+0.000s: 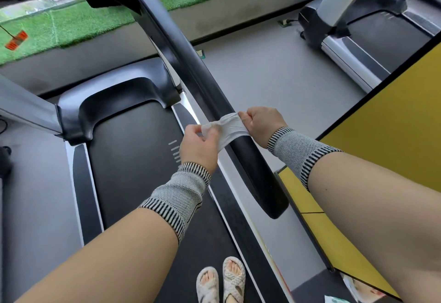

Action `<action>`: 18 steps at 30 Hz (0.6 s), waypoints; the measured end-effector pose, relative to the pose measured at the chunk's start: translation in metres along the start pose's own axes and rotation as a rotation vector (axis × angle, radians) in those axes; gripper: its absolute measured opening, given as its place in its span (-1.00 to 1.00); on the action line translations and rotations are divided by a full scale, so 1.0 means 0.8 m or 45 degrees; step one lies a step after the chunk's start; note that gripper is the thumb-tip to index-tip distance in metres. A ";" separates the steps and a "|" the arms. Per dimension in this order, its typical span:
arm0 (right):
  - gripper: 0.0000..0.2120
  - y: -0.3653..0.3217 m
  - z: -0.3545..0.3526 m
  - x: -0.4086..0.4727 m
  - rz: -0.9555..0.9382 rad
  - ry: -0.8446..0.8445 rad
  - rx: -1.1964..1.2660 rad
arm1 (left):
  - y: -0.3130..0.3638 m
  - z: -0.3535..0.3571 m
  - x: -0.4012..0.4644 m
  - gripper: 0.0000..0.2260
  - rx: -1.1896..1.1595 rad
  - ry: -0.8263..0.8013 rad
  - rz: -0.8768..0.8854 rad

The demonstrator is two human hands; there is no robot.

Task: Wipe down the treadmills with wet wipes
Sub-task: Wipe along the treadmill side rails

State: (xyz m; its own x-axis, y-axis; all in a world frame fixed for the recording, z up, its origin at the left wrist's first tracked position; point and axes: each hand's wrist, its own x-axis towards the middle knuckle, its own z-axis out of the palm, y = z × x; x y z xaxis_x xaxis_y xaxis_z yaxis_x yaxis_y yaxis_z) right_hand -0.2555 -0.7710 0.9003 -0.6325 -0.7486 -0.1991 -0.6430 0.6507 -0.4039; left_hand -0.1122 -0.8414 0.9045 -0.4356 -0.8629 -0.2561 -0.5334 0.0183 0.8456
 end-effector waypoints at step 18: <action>-0.59 0.005 0.009 0.000 0.073 0.116 0.011 | -0.005 0.015 -0.006 -0.73 0.348 0.035 0.281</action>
State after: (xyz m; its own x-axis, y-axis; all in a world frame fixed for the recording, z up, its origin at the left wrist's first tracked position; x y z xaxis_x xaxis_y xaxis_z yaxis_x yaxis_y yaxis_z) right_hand -0.2550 -0.7693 0.8921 -0.7051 -0.6951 -0.1404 -0.6011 0.6909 -0.4017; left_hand -0.1164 -0.8311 0.8967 -0.5441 -0.8364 -0.0655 -0.6050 0.3371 0.7213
